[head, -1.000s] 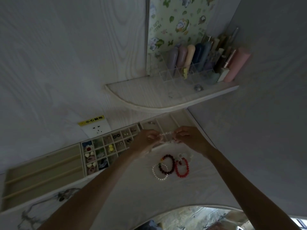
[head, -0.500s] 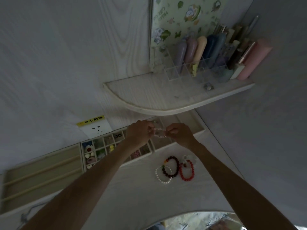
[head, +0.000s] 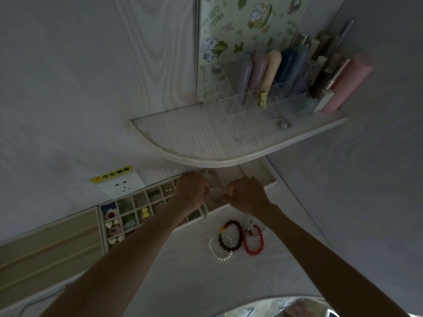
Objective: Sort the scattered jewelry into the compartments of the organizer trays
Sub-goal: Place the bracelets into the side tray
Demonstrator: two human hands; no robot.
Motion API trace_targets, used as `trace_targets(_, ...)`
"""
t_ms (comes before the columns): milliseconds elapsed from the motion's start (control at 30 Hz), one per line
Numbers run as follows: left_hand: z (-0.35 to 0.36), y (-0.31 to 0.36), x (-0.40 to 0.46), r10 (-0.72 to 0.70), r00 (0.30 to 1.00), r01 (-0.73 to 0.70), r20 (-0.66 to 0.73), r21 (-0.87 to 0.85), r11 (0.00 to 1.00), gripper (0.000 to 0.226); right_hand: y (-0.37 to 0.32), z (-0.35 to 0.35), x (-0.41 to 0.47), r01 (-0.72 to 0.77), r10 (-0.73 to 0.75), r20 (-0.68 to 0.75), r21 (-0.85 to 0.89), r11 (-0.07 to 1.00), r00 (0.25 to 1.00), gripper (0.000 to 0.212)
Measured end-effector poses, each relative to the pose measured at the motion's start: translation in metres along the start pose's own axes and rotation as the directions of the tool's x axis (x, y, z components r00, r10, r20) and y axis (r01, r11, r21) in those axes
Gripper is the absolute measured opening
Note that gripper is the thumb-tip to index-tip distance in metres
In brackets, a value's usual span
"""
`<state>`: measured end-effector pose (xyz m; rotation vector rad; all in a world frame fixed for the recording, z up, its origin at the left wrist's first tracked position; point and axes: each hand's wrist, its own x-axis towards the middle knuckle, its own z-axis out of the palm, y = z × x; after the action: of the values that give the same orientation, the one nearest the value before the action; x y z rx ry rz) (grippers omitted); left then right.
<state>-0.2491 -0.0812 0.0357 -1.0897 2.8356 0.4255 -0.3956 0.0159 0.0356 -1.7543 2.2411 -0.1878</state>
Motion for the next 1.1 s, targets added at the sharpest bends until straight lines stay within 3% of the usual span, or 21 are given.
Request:
trace_targets(233,0.008,-0.006,0.004,-0.009,0.999,0.009,-0.047,0.005,1.0,0.024,-0.01,0.0,0.014,0.07,-0.066,0.031,-0.158,0.985,0.997,0.042)
trace_targets(400,0.005,-0.004,0.0,-0.014,0.992,0.011,-0.126,-0.026,1.0,0.016,-0.013,-0.001,0.015,0.068,-0.058,0.064,-0.178,0.982,0.996,0.034)
trace_targets(500,0.006,-0.006,-0.008,0.116,0.992,-0.116,-0.047,-0.003,0.993,0.021,-0.011,-0.001,0.015,0.074,-0.075,0.004,-0.124,0.989,0.997,0.037)
trace_targets(567,0.008,-0.005,-0.014,0.178,0.983,-0.18,0.042,0.053,0.982,0.029,-0.01,-0.002,0.016,0.064,-0.051,0.08,-0.169,0.984,0.995,0.036)
trace_targets(767,0.013,-0.001,-0.02,0.169,0.976,-0.187,0.134,0.13,0.974,0.036,0.004,-0.003,0.017,0.116,-0.107,0.091,-0.103,0.988,0.99,0.016)
trace_targets(900,0.014,-0.003,-0.021,0.169,0.976,-0.185,0.14,0.11,0.977,0.037,0.021,0.0,0.011,0.293,-0.291,0.037,-0.187,0.938,0.956,0.037)
trace_targets(1000,0.015,-0.004,-0.022,0.157,0.981,-0.166,0.11,0.08,0.983,0.052,0.022,0.003,0.009,0.322,-0.302,0.125,-0.194,0.927,0.945,0.045)
trace_targets(1100,0.016,-0.003,-0.021,0.129,0.986,-0.137,0.106,0.073,0.988,0.04,0.018,0.006,0.009,0.343,-0.311,0.164,-0.229,0.911,0.936,0.048)
